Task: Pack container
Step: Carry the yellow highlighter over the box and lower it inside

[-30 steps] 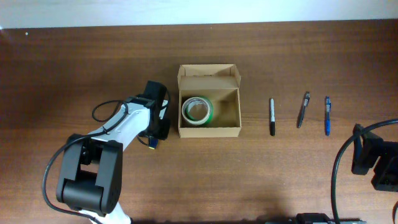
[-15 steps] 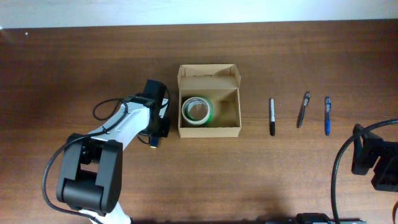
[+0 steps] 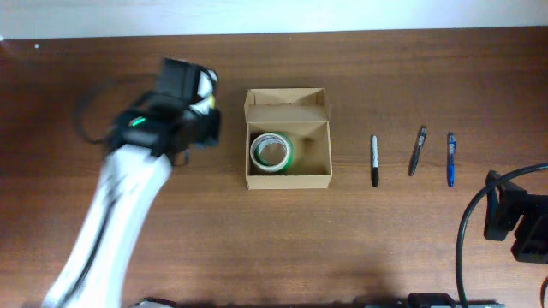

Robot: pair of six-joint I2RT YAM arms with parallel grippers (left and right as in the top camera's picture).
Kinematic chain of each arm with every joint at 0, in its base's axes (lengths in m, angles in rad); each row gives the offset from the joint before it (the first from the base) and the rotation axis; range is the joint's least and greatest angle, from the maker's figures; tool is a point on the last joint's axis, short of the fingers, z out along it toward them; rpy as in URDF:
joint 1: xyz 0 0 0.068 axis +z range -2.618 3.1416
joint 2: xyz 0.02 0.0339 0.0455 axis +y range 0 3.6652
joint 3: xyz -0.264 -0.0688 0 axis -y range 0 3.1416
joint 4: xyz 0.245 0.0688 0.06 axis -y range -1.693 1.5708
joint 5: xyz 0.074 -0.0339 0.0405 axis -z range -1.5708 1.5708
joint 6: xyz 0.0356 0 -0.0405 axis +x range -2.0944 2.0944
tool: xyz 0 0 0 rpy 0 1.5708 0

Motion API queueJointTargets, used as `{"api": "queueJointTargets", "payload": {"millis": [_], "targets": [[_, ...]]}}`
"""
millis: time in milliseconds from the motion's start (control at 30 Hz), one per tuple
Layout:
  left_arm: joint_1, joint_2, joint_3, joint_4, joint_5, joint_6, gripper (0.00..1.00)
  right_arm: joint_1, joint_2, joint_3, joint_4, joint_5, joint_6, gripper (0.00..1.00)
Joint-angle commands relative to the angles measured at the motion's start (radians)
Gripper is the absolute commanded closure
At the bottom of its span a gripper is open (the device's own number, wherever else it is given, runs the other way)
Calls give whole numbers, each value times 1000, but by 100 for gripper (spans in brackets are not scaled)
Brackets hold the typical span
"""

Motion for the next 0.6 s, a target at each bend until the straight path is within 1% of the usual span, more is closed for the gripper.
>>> {"api": "queueJointTargets", "payload": {"millis": [0,100,200,400,567], "targets": [[-13,-95,48,-28,-24,0,98,11,6,-4,-6,1,5,1],[-56,-108,47,-28,-20,-40,98,11,6,-4,-6,0,6,1],[-130,-74,40,5,-20,-72,98,11,6,-4,-6,-10,5,1],[-303,83,40,137,20,-87,98,11,6,-4,-6,-11,5,1],[-388,229,40,184,47,-138,98,11,6,-4,-6,-11,5,1]]}}
